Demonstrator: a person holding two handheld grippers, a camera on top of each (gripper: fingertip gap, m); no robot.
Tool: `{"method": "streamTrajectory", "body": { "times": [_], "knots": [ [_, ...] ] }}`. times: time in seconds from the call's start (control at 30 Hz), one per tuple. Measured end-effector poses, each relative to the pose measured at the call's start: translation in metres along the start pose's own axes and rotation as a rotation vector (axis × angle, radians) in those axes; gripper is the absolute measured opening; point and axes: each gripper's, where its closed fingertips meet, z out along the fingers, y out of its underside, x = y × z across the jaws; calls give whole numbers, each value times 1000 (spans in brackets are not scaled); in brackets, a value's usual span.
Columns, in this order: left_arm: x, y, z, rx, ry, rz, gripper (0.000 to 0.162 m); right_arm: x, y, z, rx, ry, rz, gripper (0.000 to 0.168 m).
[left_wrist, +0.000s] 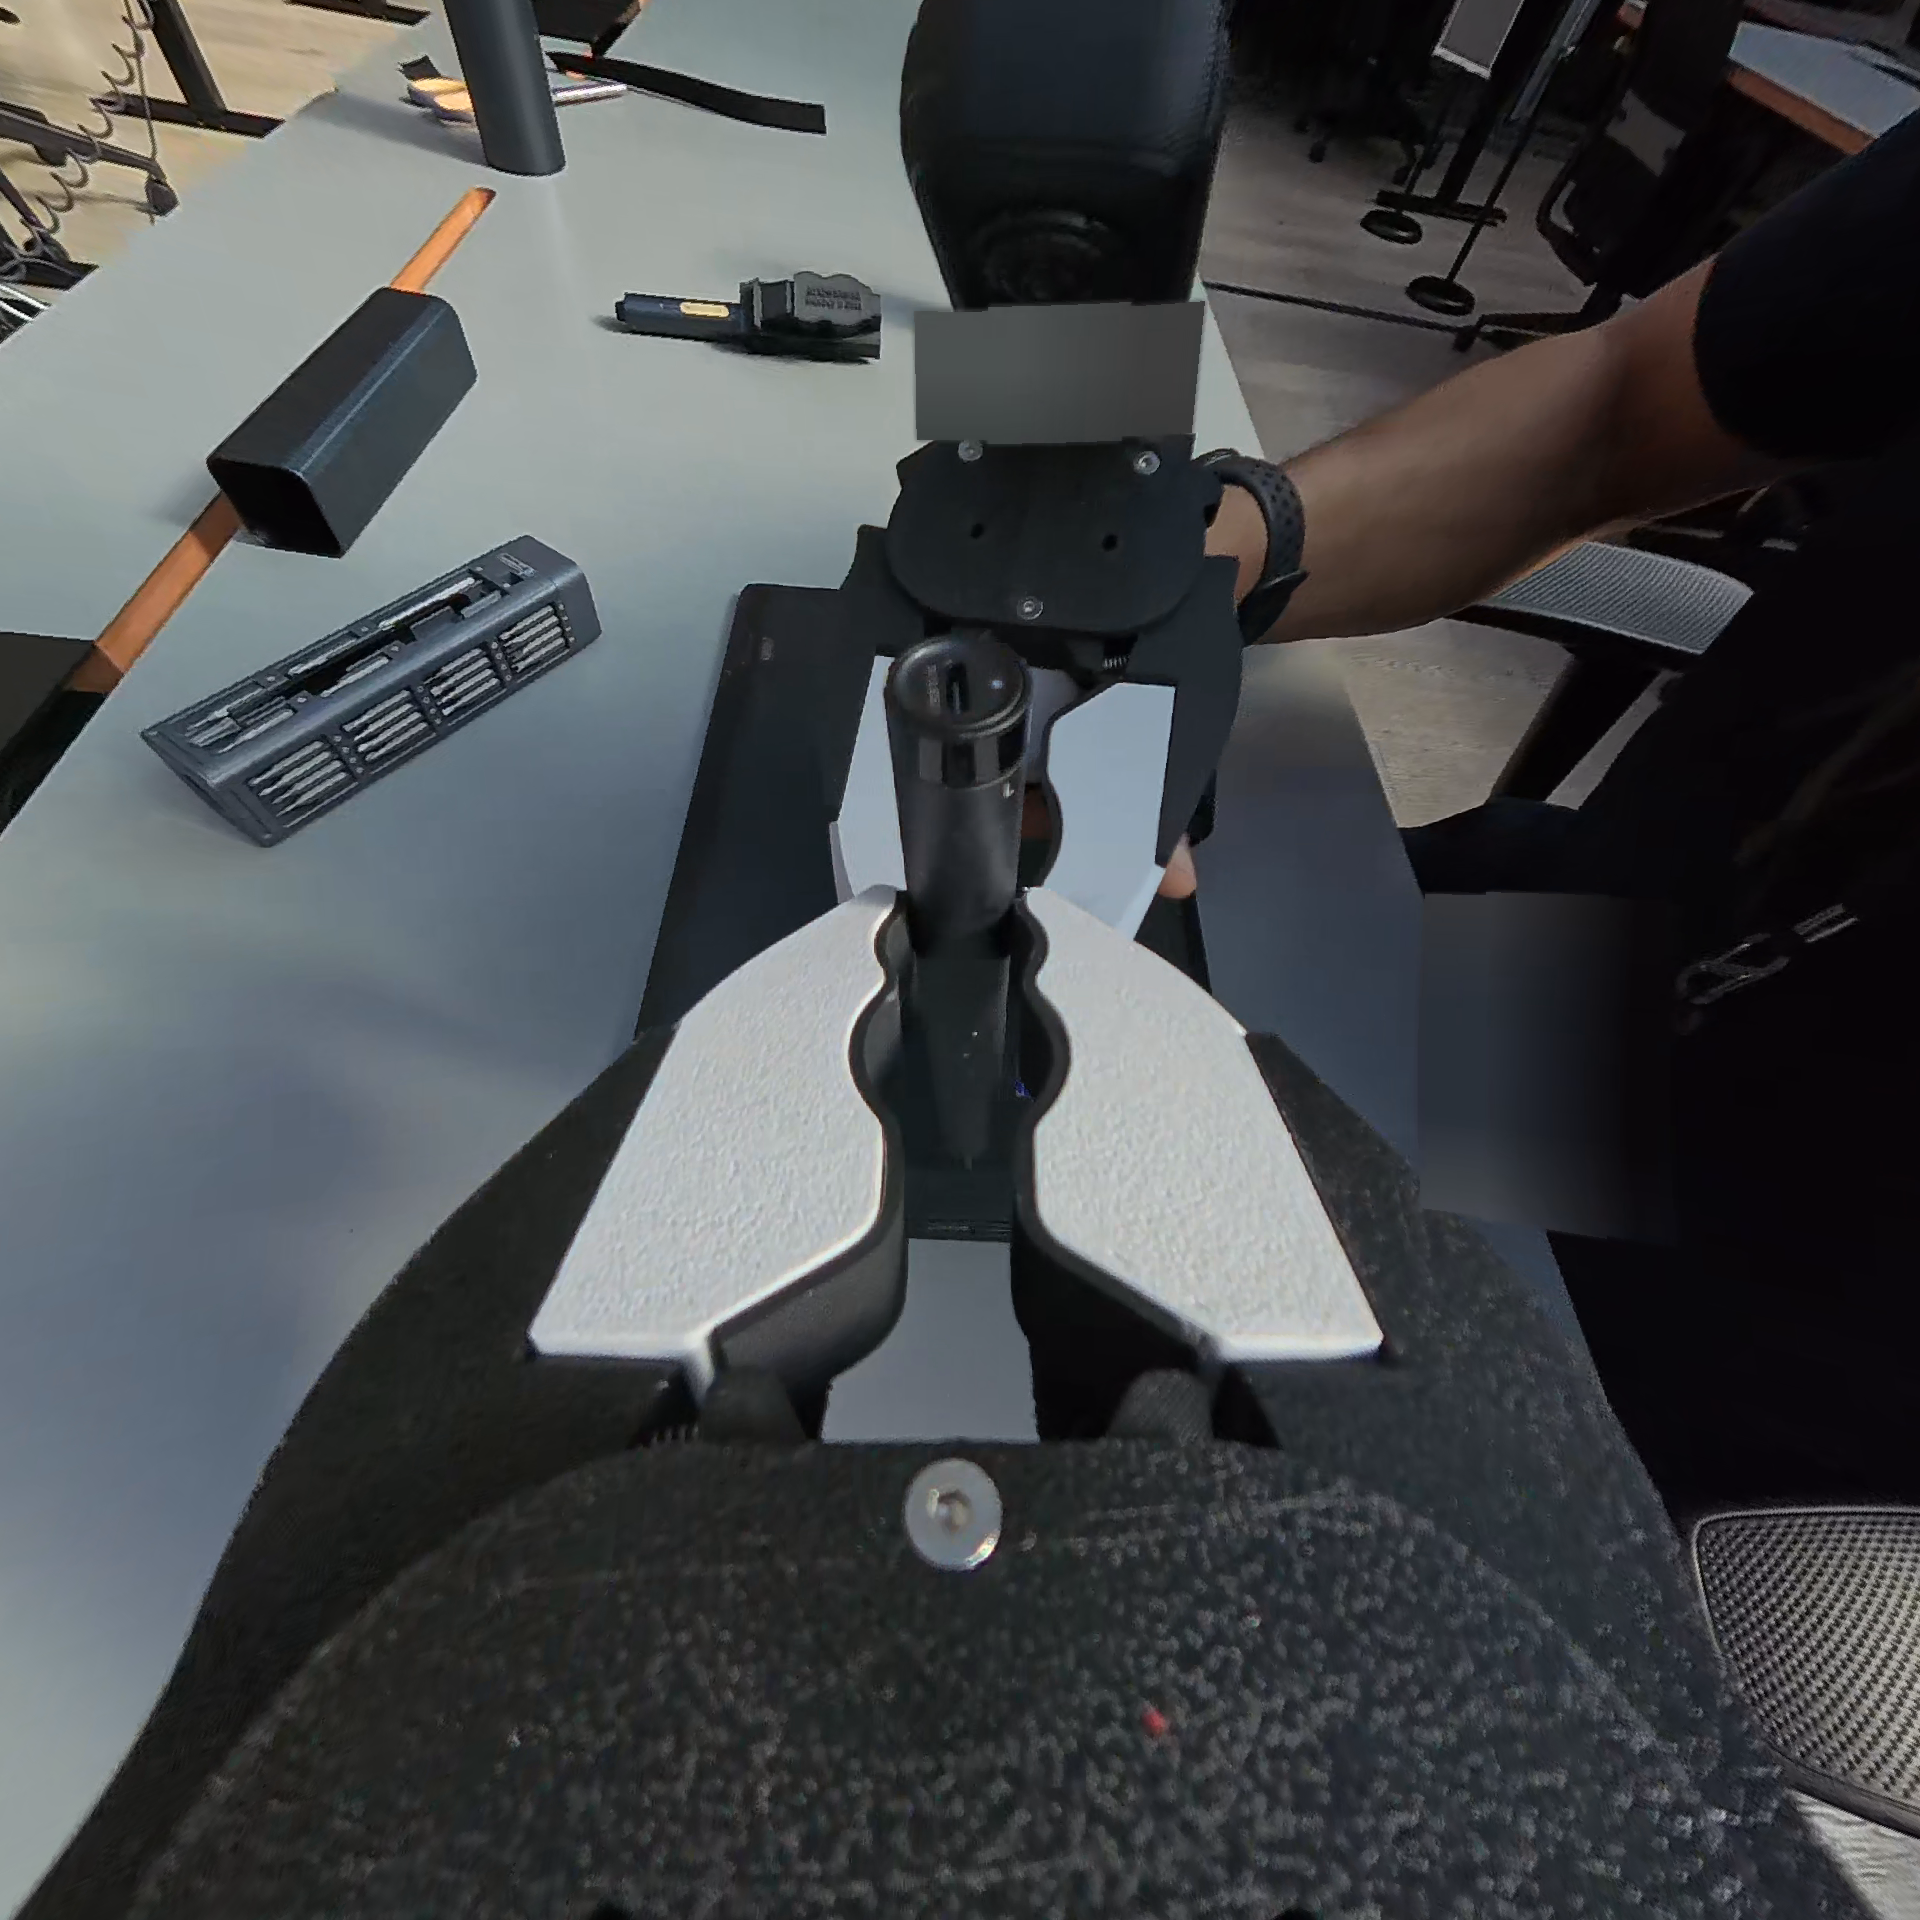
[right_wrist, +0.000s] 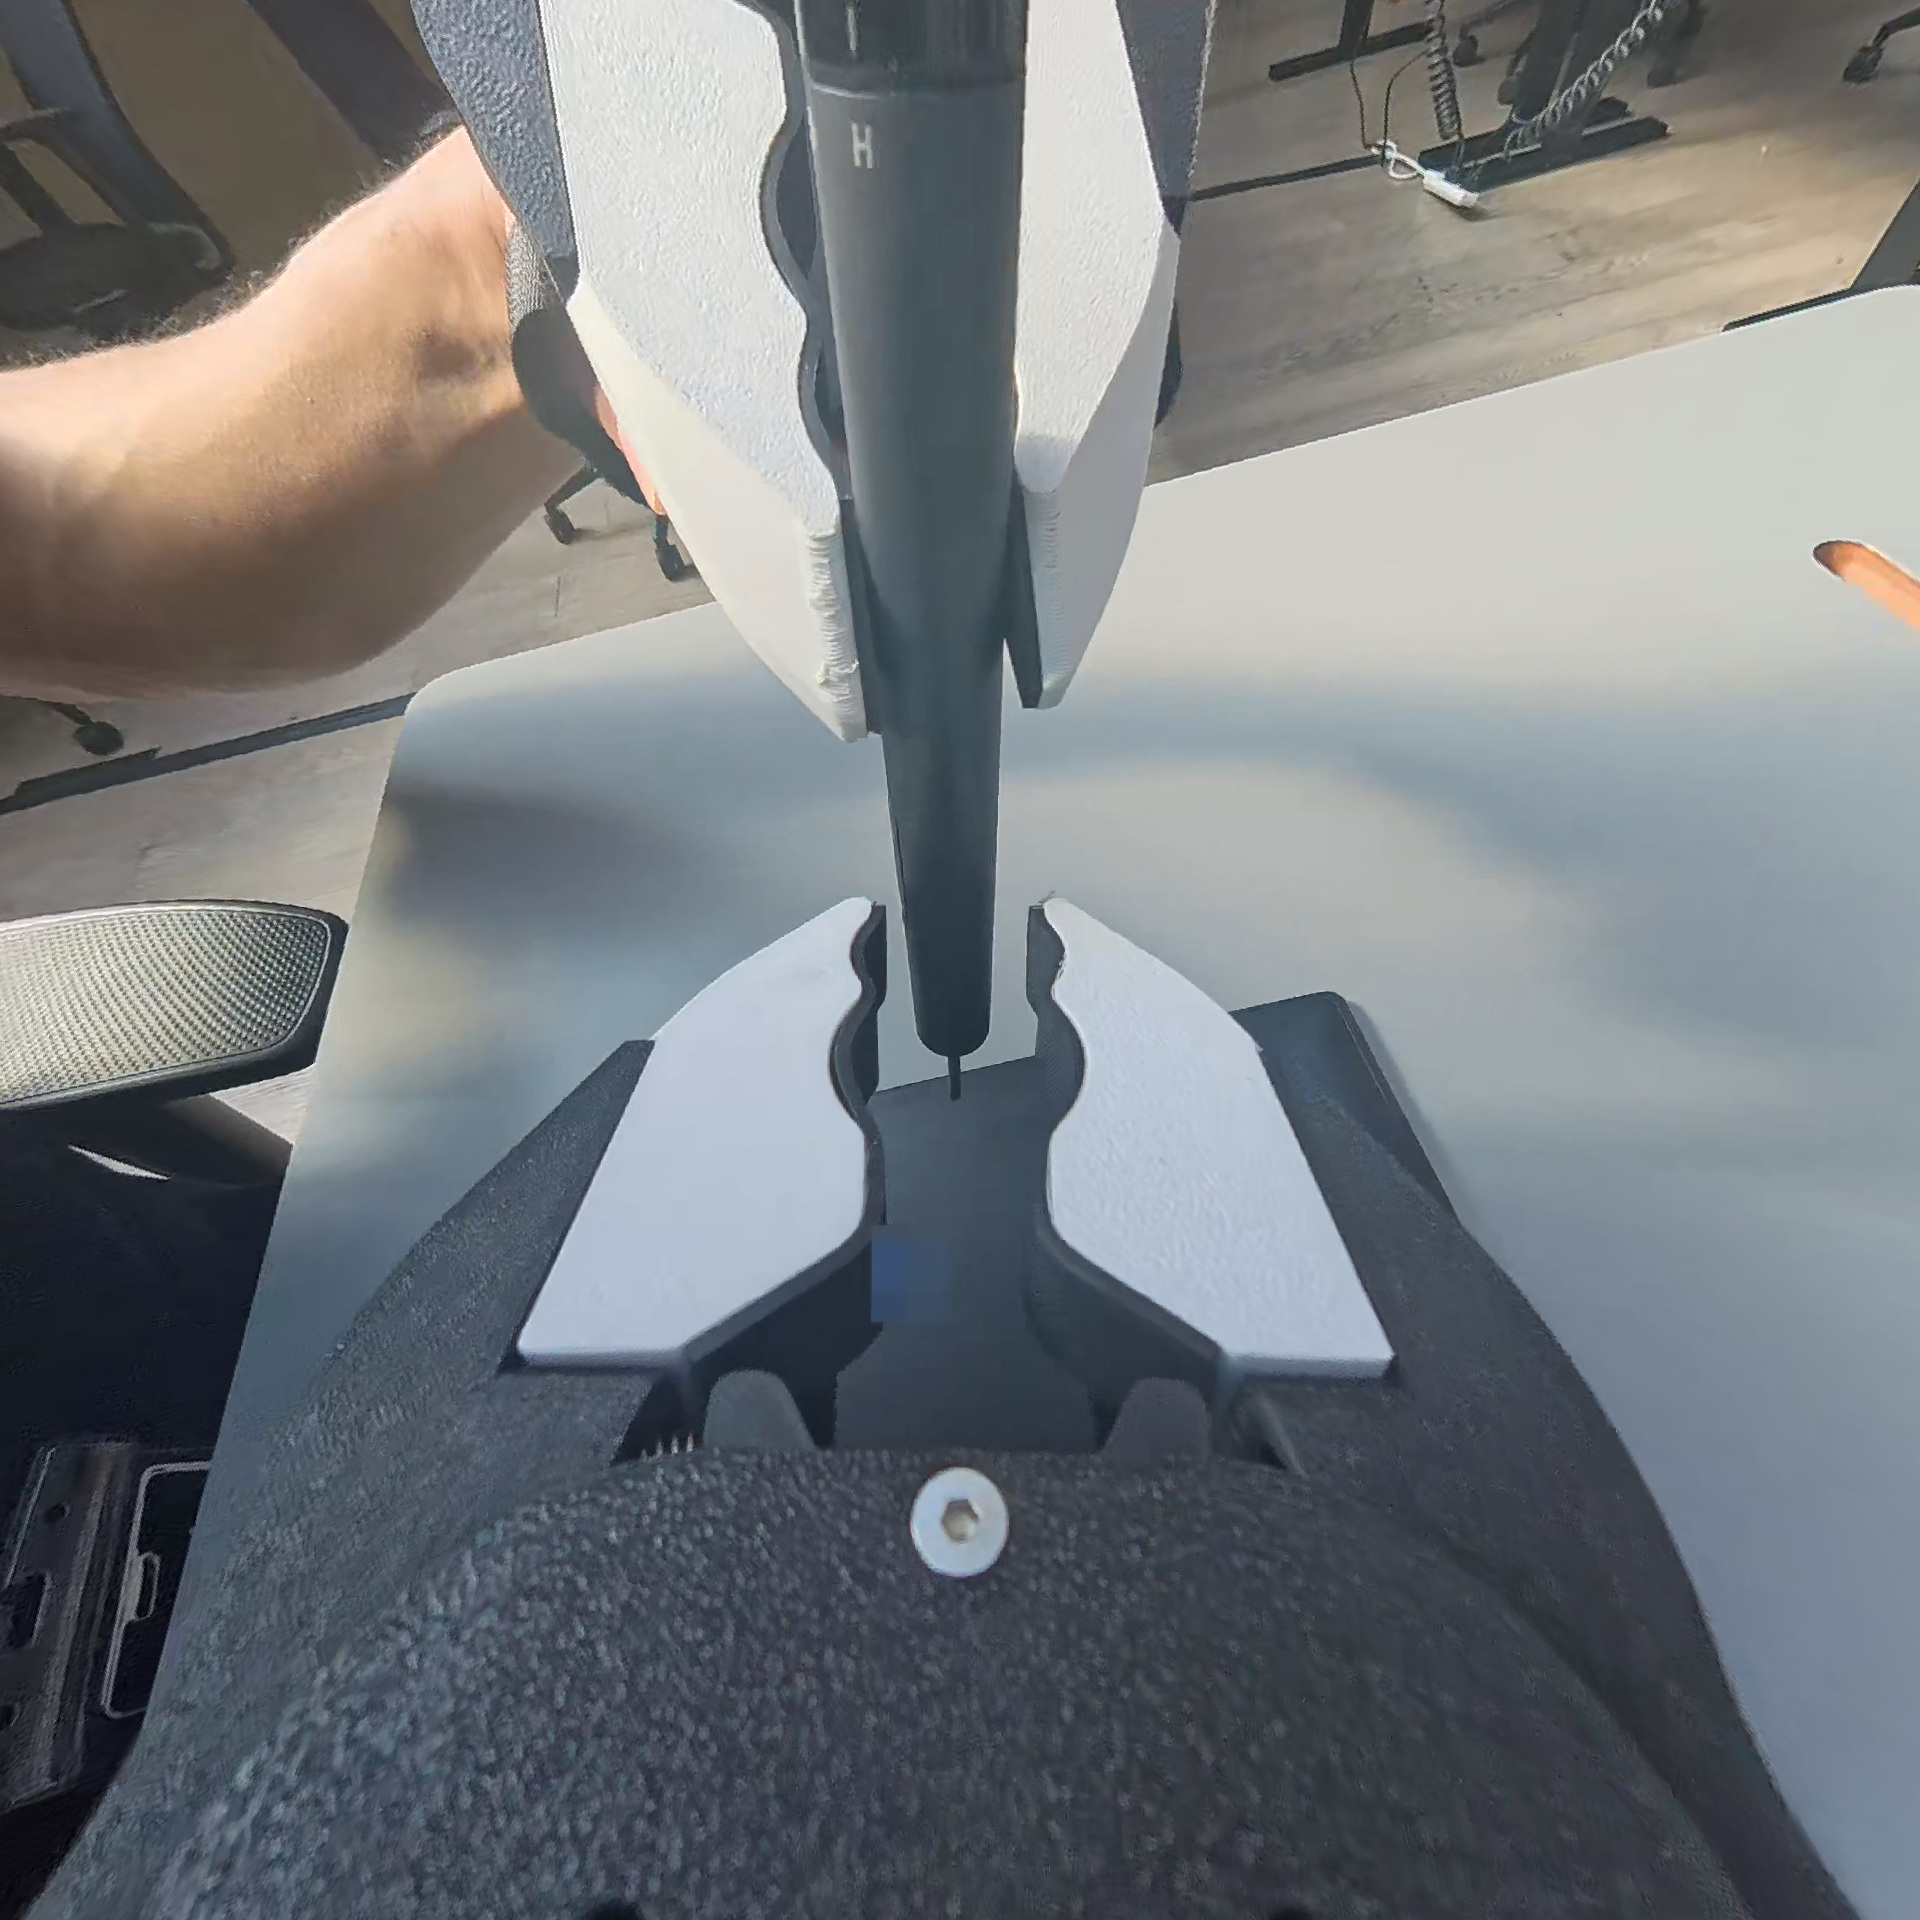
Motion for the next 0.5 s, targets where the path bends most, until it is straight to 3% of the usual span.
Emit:
{"method": "streamTrajectory", "body": {
  "times": [0.5],
  "knots": [
    [-7, 5, -4, 0, 9, 48, 17, 8, 2, 17, -12, -13, -26, 18]
  ]
}}
